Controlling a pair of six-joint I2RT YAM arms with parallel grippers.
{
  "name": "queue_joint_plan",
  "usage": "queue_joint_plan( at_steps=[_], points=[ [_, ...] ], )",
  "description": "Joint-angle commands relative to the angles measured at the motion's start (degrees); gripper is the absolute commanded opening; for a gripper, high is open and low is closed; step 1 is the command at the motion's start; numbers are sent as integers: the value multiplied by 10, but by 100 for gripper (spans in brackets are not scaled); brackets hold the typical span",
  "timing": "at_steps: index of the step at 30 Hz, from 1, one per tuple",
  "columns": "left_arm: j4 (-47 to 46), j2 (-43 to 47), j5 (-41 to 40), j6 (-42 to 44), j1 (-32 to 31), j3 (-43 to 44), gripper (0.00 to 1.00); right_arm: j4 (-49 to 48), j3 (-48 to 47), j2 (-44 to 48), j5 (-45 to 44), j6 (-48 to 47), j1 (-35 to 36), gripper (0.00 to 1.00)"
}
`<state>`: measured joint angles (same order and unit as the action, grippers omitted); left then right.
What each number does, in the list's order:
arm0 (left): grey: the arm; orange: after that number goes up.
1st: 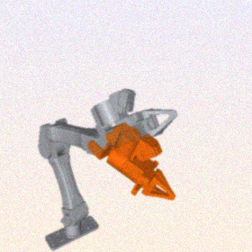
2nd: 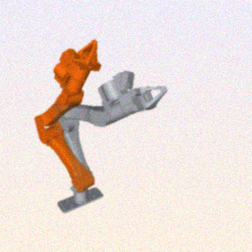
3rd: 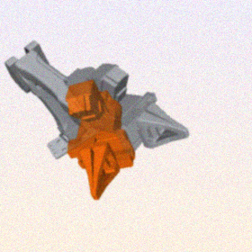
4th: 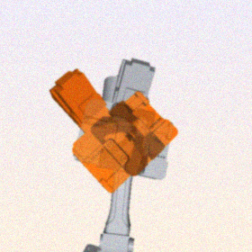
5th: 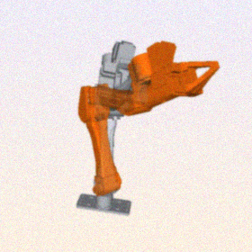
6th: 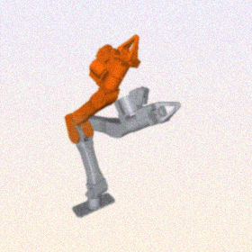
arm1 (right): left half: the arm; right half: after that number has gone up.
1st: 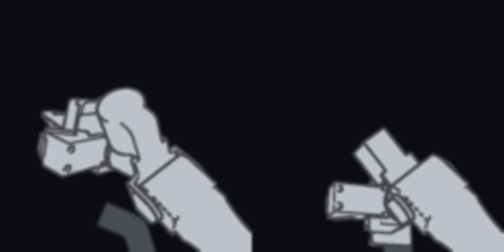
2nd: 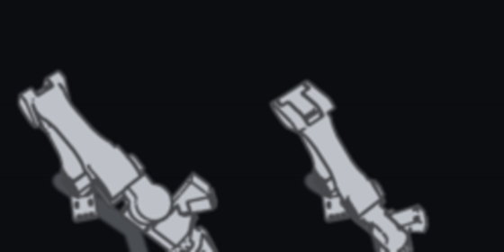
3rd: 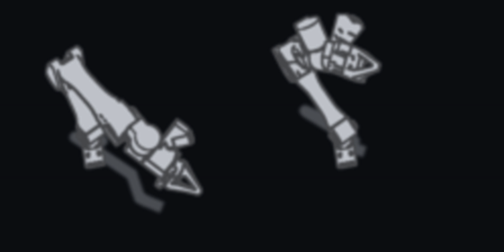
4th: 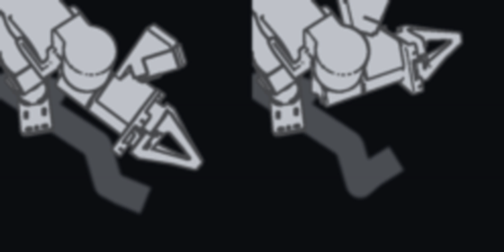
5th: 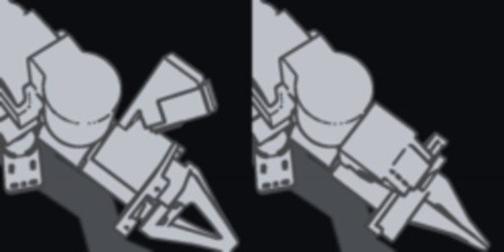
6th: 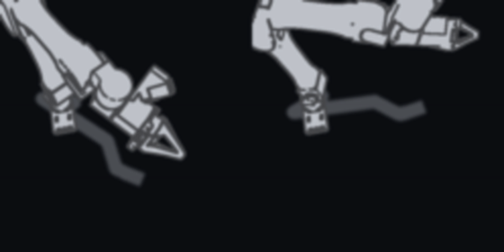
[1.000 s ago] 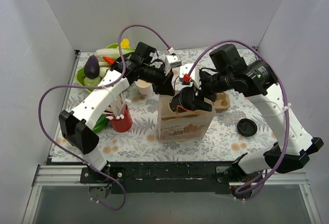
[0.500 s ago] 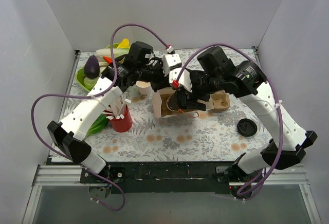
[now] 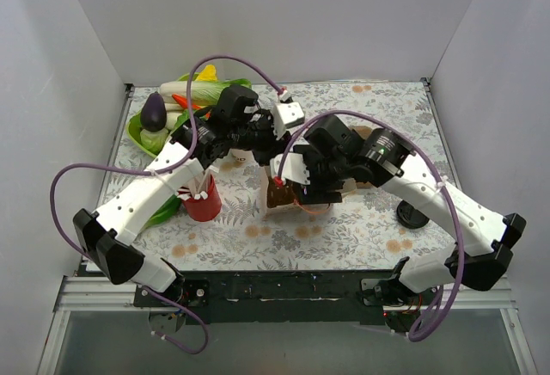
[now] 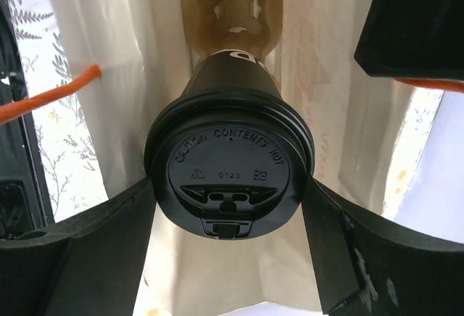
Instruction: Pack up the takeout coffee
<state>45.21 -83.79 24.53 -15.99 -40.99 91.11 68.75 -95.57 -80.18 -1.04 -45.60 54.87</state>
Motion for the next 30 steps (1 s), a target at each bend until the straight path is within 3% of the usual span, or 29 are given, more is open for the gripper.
queue_joint_plan(
  at_steps=[1,4,7,9,13,20,26,30],
  points=[
    [-26,49,10,-50,-1,-7,41,-30,34,64,-48,-26,17,1],
    [-22,70,30,-50,-1,-6,70,-40,81,98,-53,-40,23,1],
    [-51,121,44,-46,-1,-30,85,-61,130,134,-64,-61,30,1],
    [-87,156,33,-40,-1,-65,90,-70,164,157,-72,-69,33,1],
    [-205,201,-20,-91,4,-72,94,-57,186,161,-79,-68,40,1],
    [-279,180,-130,-125,17,-85,95,-20,176,157,-110,-74,49,1],
    [-321,167,-128,-169,40,-121,95,-27,216,176,-149,-133,73,1],
    [-343,145,-95,-228,92,-119,95,-61,221,162,-152,-162,75,1]
  ],
)
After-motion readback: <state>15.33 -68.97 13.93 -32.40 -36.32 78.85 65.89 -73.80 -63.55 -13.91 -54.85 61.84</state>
